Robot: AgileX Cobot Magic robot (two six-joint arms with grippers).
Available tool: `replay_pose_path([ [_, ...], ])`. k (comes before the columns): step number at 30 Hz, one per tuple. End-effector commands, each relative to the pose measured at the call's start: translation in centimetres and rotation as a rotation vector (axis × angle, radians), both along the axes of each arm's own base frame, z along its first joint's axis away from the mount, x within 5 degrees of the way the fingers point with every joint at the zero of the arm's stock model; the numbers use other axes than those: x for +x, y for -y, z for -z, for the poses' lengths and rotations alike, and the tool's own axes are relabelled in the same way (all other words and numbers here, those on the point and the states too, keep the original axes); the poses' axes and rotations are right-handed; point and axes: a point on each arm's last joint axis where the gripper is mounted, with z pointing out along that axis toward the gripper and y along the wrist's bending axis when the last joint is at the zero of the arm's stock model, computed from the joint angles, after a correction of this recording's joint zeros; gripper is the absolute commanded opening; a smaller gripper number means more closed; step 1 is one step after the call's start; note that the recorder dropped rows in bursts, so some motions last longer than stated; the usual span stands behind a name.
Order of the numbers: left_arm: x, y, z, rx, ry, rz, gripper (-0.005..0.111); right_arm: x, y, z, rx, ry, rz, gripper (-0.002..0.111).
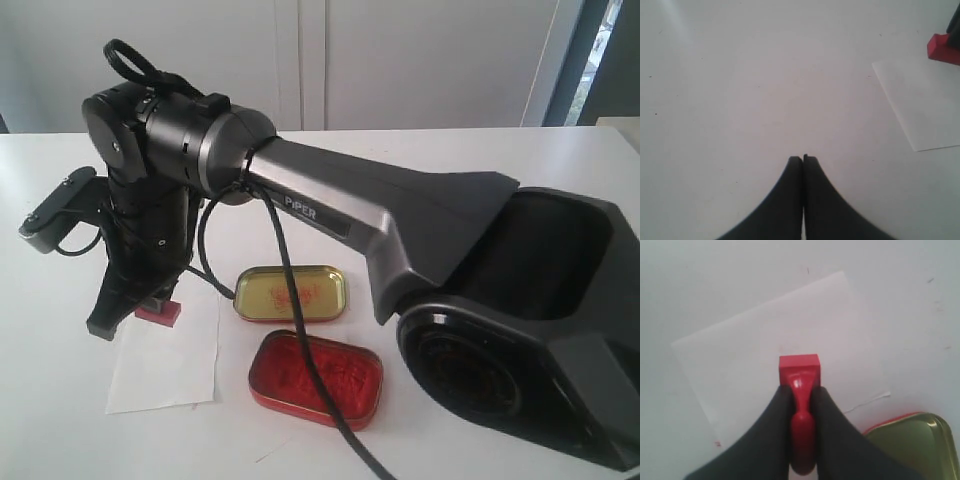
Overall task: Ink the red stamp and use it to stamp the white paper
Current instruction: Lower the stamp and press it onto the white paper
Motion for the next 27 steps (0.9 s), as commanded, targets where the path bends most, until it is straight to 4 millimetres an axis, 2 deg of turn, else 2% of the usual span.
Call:
replay_pose_path([
  [1,-0.1,0.0,0.3,-0.005,-0.011,-0.003,0.0,0.2,-0.3,0.6,0.018,-0.029,-0.003,0.0],
  [4,-0.1,0.0,0.3,-0.005,-0.011,-0.003,0.0,0.6,-0.2,1.4,0.014,-0.05,0.023,0.0],
  [11,-0.1,0.0,0.3,-0.005,-0.011,-0.003,0.0,2.2,1.1,1.4,0.047,-0.094,0.109,0.0],
  [19,-0.1,0.0,0.3,-0.005,-0.011,-0.003,0.0,2.4,1.3,1.4,0.067,-0.126,0.128,0.0],
  [27,-0.1,0.0,0.3,-0.005,-0.011,-0.003,0.0,2.2,1.7,3.1,0.02,-0.156,0.151,0.0],
])
